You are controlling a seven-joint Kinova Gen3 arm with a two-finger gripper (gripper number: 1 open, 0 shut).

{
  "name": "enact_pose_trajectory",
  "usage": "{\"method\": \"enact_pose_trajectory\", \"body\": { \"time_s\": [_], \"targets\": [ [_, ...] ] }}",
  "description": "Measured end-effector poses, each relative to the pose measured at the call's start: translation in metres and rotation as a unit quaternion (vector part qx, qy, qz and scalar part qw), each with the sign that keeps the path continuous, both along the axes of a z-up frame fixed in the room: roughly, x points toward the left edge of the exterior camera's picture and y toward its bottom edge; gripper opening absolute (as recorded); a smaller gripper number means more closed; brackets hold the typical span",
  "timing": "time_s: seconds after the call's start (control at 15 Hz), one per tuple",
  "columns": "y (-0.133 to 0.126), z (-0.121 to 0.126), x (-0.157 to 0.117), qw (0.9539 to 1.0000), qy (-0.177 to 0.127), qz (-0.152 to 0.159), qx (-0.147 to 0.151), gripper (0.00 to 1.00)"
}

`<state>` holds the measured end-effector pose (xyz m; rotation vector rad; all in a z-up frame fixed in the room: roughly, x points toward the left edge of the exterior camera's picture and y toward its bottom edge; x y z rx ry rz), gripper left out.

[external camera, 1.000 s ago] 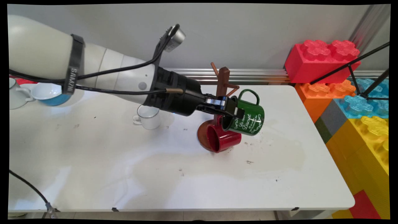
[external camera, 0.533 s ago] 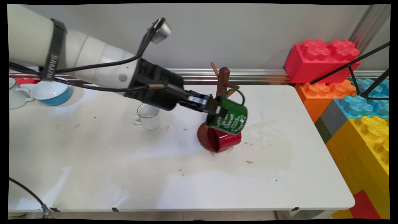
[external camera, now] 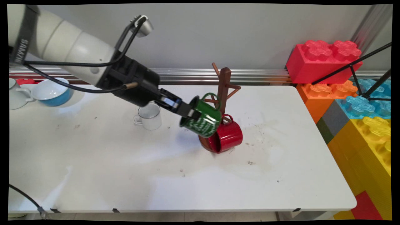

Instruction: Place the picked object on the table

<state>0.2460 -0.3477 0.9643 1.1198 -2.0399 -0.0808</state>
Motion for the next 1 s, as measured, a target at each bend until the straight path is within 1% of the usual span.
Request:
{"method": "enact_pose_trajectory", "body": {
  "time_s": [0.2, 0.33, 0.4, 0.47, 0.67, 0.8, 0.93, 1.0],
  "targets": [
    [0.000, 0.006, 0.012, 0.9991, -0.041, -0.013, -0.003, 0.00],
    [0.000, 0.010, 0.021, 0.9965, -0.080, -0.024, -0.007, 0.00],
    [0.000, 0.011, 0.024, 0.9951, -0.094, -0.028, -0.009, 0.00],
    [-0.001, 0.012, 0.028, 0.9925, -0.117, -0.033, -0.011, 0.00],
    [-0.001, 0.010, 0.035, 0.9844, -0.170, -0.045, -0.013, 0.00],
    [0.000, 0.004, 0.036, 0.9786, -0.198, -0.053, -0.014, 0.00],
    [0.000, -0.004, 0.036, 0.9717, -0.227, -0.061, -0.017, 0.00],
    [0.000, -0.007, 0.036, 0.9692, -0.237, -0.064, -0.019, 0.00]
  ]
}}
